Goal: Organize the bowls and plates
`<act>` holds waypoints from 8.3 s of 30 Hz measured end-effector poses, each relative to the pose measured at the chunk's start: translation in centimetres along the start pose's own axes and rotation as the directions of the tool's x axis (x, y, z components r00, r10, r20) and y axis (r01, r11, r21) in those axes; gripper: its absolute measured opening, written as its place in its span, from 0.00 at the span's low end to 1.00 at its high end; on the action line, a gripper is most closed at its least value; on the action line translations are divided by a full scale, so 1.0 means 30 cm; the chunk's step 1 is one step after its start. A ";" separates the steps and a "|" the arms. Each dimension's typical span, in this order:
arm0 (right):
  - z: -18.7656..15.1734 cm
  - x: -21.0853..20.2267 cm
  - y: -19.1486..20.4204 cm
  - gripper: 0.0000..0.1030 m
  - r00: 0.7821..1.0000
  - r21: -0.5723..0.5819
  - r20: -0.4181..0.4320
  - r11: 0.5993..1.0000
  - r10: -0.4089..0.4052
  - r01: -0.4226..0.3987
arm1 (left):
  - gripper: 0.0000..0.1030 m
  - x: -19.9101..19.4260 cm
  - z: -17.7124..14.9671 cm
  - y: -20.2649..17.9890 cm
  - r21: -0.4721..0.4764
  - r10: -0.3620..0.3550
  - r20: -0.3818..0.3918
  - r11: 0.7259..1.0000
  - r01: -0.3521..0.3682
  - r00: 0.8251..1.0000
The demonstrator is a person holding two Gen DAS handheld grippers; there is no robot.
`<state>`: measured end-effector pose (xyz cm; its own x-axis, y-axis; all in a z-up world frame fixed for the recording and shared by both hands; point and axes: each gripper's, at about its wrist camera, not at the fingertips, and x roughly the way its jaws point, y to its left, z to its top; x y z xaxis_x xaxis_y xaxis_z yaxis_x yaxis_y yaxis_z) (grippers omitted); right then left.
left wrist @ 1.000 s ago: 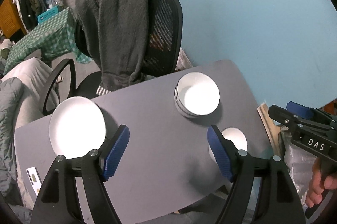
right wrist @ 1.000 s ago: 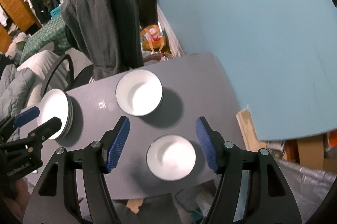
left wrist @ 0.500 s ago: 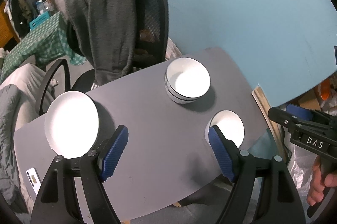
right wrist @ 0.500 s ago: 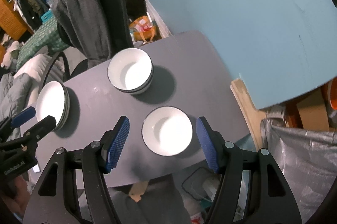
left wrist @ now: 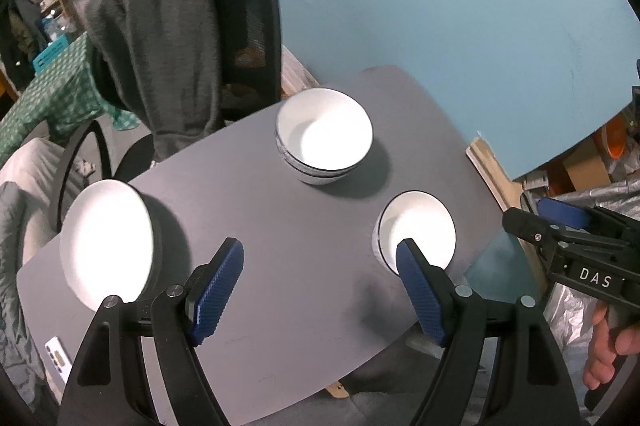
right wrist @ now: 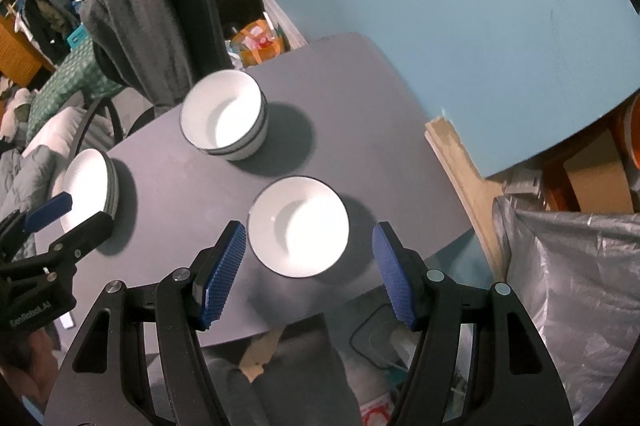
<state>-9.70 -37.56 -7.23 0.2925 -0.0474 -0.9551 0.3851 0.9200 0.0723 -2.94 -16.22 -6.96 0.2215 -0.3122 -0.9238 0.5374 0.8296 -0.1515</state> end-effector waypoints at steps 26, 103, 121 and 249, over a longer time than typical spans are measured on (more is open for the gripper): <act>-0.058 0.452 -0.205 0.63 0.983 0.063 -0.153 0.994 0.098 -0.089 | 0.78 0.455 0.017 -0.178 0.030 -0.043 -0.162 0.998 0.049 0.986; 0.130 0.324 0.081 0.07 0.955 -0.227 -0.173 0.934 0.241 -0.277 | 0.13 0.350 0.144 -0.020 -0.182 -0.078 -0.171 0.982 0.046 0.982; 0.304 0.447 0.116 0.07 0.954 -0.199 -0.208 0.945 0.218 -0.259 | 0.13 0.475 0.333 0.085 -0.181 0.000 -0.172 0.983 -0.032 0.985; 0.154 0.599 0.377 0.19 0.847 -0.407 -0.501 0.815 0.179 -0.413 | 0.20 0.415 -0.032 0.356 -0.484 -0.136 -0.313 0.874 -0.035 0.940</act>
<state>3.96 -29.79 -22.26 -0.1216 0.3194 -0.9398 -0.1636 0.9274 0.3363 4.77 -10.81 -20.40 -0.1192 -0.2612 -0.9579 0.0678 0.9604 -0.2703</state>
